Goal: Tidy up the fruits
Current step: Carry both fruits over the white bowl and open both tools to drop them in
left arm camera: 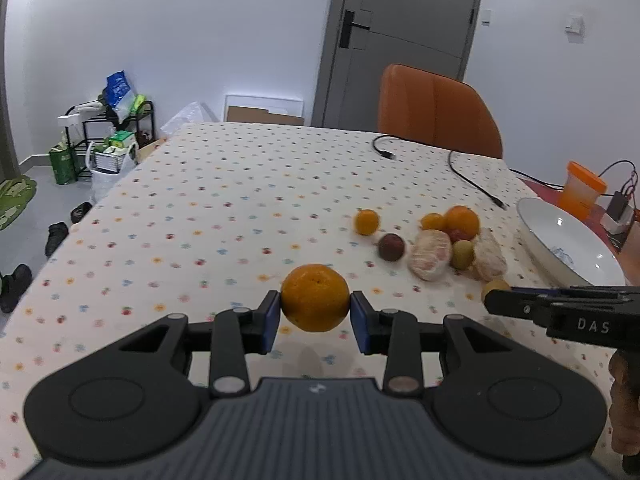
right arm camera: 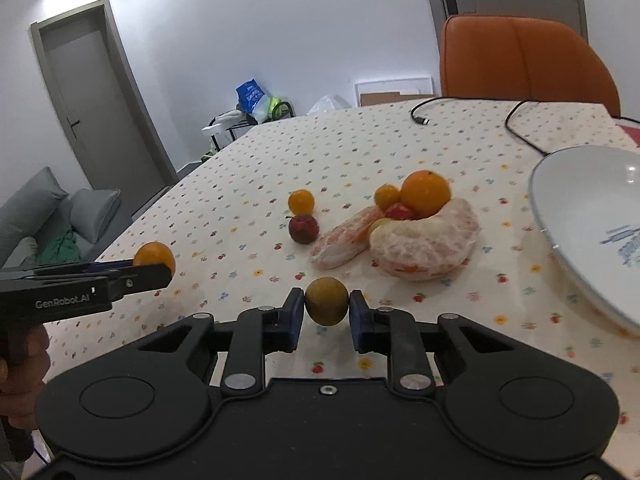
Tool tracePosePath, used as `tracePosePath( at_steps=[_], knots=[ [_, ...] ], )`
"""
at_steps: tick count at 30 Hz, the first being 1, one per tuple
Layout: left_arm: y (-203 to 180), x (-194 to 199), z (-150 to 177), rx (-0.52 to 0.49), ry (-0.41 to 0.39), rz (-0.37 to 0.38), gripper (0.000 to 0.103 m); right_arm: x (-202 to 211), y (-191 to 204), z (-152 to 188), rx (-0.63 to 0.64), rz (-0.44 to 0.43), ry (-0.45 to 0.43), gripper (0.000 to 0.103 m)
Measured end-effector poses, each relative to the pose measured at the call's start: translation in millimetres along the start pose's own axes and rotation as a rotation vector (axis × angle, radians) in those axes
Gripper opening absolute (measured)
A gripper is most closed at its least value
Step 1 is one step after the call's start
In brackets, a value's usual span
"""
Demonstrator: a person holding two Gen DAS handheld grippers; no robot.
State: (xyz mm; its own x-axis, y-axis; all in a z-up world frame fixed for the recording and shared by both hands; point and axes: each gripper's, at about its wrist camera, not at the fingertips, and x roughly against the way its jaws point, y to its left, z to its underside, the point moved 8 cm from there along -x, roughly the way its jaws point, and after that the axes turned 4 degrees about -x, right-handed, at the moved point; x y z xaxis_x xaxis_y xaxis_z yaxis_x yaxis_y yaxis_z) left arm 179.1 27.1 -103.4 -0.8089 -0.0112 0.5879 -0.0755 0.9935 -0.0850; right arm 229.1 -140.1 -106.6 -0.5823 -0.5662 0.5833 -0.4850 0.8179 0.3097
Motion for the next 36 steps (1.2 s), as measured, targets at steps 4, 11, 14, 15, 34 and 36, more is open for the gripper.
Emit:
tracePosePath(
  at_steps=[4,11,14,15,34,36],
  knots=[
    [-14.2,-1.8,-0.9,-0.012,-0.005,0.020,0.036,14.8,-11.4,-1.1,-0.012,0.028,-0.023,0.023],
    [-43.3,-2.1,-9.0,-0.038,-0.040,0.054,0.036,48.6,-34.1,-5.5,-0.042,0.063,-0.084,0.023],
    [-54.9,-2.3,-12.1,-0.051,-0.053,0.069,0.036,59.9,-46.1,-6.7,-0.054,0.084,-0.101,0.023],
    [-59.0,-3.0,-12.9,-0.053,-0.056,0.073,0.036,63.4,-50.0,-7.0,-0.058,0.092,-0.107,0.023],
    [-134.9,-13.6,-21.9,-0.120,-0.089,0.156,0.036,120.4,-112.3,-0.7,-0.110,0.201,-0.187,0.023],
    [-143.8,-15.7,-23.2,-0.136,-0.085,0.168,0.036,123.9,-119.6,0.8,-0.125,0.213,-0.195,0.023]
  ],
)
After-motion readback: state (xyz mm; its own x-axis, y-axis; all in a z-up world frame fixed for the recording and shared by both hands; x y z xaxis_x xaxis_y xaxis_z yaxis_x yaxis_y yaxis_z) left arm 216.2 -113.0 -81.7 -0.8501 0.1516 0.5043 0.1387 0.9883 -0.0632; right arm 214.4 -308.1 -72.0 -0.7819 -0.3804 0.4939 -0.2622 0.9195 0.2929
